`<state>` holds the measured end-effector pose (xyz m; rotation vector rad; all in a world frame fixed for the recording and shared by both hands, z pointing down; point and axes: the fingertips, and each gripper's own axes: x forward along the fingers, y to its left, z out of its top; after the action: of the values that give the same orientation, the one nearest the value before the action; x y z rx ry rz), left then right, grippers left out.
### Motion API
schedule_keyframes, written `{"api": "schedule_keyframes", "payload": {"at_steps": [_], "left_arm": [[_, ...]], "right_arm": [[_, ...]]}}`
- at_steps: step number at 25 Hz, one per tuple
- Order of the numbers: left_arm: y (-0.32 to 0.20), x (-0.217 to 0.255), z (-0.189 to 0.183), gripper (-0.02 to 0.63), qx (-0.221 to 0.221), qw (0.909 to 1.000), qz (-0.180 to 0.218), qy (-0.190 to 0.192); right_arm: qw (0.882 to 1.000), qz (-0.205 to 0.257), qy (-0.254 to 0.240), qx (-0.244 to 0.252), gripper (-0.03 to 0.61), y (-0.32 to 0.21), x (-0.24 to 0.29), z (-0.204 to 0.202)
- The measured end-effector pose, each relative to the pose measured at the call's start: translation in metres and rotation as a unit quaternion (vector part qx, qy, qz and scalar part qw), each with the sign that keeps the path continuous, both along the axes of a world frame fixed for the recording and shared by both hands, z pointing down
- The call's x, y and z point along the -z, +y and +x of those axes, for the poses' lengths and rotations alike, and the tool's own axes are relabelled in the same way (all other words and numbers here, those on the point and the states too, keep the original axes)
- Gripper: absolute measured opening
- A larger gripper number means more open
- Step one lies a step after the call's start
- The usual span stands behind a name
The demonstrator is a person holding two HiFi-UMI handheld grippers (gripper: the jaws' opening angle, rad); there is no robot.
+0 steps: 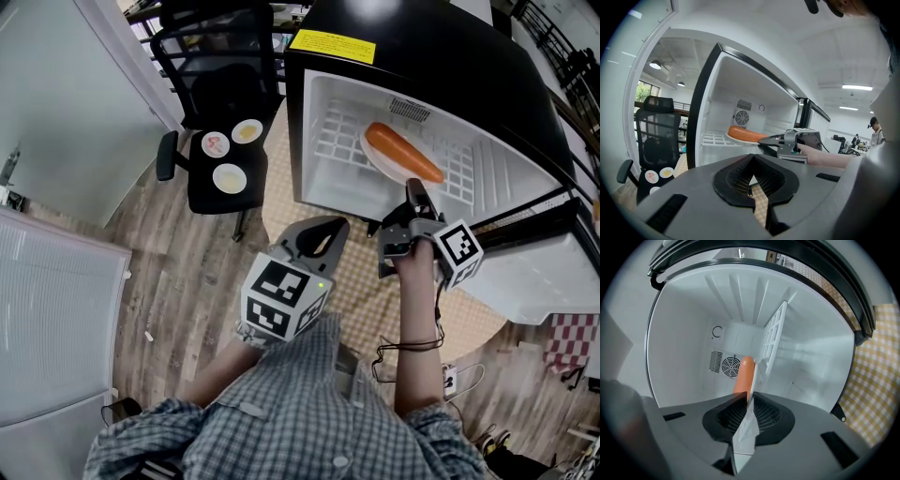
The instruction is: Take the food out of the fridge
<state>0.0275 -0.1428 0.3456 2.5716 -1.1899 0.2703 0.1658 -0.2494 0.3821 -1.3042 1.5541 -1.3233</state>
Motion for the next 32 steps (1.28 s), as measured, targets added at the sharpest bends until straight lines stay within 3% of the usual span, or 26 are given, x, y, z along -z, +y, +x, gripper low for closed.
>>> {"api": "schedule_keyframes", "payload": {"at_steps": [2,5,9,13,16,19,23,32], "left_arm": [[-0.002,0.000,0.004,0.005,-0.007,0.9998,-0.007,0.019],[-0.013,-0.001,0.010,0.005,-0.011,0.9958,-0.038,0.082],[-0.035,-0.004,0.014,0.005,0.000,0.9817,-0.089,0.168],[-0.056,-0.009,0.020,0.021,0.006,0.9700,-0.120,0.211],[-0.069,-0.009,0.026,0.080,0.006,0.9535,-0.146,0.264],[-0.083,-0.008,0.034,0.098,0.016,0.9340,-0.172,0.313],[-0.099,-0.016,0.036,0.100,0.044,0.9141,-0.207,0.346],[-0.113,-0.030,0.041,0.103,0.063,0.8868,-0.250,0.384]], "right_arm": [[1.000,0.001,0.001,0.001,0.031,0.002,0.001,0.000],[1.000,-0.002,0.005,0.002,0.029,0.004,0.000,0.002],[1.000,0.002,0.004,0.005,0.031,0.008,0.002,0.004],[1.000,0.004,0.001,0.010,0.031,0.011,0.002,0.005],[1.000,0.004,0.004,0.016,0.031,0.012,0.002,0.005],[1.000,0.006,0.007,0.021,0.031,0.013,0.002,0.006],[1.000,0.007,0.007,0.027,0.031,0.015,0.002,0.006],[0.999,0.013,0.016,0.043,0.031,0.020,0.003,0.008]]}}
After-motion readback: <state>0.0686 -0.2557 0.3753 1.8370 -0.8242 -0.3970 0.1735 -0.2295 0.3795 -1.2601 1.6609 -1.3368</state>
